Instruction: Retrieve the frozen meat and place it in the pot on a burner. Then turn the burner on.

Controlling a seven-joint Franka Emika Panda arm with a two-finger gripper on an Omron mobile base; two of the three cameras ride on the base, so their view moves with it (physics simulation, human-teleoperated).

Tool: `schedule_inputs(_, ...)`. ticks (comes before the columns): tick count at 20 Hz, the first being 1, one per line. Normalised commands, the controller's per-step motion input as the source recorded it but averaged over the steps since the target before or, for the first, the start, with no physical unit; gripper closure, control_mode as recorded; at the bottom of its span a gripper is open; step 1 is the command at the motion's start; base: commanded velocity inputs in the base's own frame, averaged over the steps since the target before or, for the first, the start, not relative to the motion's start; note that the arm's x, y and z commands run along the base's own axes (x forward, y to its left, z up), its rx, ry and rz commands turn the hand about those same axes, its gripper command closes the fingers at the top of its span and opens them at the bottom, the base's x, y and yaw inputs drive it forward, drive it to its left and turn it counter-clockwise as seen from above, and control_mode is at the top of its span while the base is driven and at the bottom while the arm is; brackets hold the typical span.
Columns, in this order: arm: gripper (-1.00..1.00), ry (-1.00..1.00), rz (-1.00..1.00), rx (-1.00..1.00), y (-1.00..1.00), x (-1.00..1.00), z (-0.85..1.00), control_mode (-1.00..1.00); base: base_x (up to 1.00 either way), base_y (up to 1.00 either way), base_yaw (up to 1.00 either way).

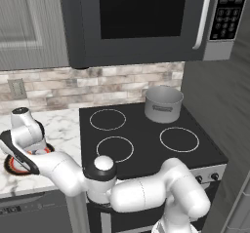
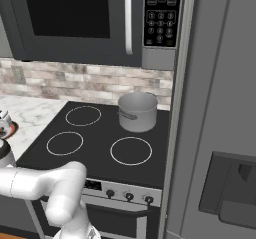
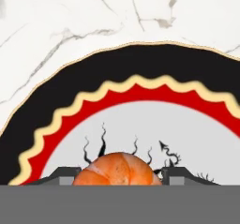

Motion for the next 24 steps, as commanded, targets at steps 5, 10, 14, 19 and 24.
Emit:
schedule_inputs(5,1.0,0.0,-0.03,0.0,0.0,0.0,-0.01,-1.0,0.0,0.0,0.0)
schedule_inputs(10,1.0,0.0,-0.08,0.0,0.0,-0.01,0.12,-1.0,0.0,0.0,0.0)
schedule_inputs(14,1.0,-0.08,-0.11,0.0,0.0,-0.18,0.2,-1.0,0.0,0.0,0.0)
schedule_inputs(19,1.0,-0.13,-0.15,0.0,-0.07,-0.32,0.25,-1.0,0.0,0.0,0.0)
schedule_inputs(24,1.0,-0.21,-0.19,-0.01,-0.28,-0.35,0.15,-1.0,0.0,0.0,0.0)
